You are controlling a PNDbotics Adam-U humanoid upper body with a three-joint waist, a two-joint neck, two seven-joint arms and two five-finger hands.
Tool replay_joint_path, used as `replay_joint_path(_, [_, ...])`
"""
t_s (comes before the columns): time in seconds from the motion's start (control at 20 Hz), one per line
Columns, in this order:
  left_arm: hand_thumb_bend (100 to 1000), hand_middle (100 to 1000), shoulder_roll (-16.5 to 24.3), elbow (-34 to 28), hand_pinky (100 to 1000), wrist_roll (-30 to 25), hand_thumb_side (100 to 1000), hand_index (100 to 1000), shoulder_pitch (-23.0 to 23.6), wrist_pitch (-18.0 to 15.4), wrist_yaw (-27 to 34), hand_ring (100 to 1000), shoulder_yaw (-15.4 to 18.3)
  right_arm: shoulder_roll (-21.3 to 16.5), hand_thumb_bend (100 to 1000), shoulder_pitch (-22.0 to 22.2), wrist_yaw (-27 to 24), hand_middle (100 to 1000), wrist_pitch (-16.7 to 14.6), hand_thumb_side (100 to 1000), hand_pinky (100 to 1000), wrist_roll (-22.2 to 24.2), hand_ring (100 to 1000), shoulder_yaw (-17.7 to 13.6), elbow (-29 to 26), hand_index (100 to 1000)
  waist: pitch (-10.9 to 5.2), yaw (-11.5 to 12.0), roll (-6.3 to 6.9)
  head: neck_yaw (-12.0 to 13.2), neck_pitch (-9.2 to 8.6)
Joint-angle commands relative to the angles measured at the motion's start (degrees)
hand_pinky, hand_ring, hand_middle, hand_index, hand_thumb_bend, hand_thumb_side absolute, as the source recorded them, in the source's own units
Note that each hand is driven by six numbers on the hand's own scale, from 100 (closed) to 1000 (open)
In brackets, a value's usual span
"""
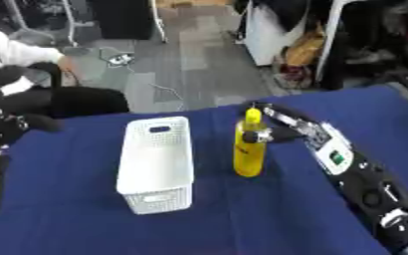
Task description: Pick up objects on the table and place them in the box.
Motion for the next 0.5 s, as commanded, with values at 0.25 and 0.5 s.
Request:
replay_joint_path(0.25, [268,908,0.37,-0.82,664,-0.42,749,870,-1.48,-0.02,0.25,793,0.12,-0.03,1000,-2.12,-10.79,916,3.99,810,1000,3.91,842,-2.32,3.87,861,-0.42,0.17,0.07,-3.23,-2.70])
replay_joint_path(0.5, [267,908,0.28,-0.82,665,-0.56,749,870,-1.71,-0.06,0.35,793,0.11,0.30,1000,-2.52,-13.47,927,6.16,769,1000,5.29,850,-2.51,5.44,867,-0.26,0.28,0.09,-3.20,-3.33])
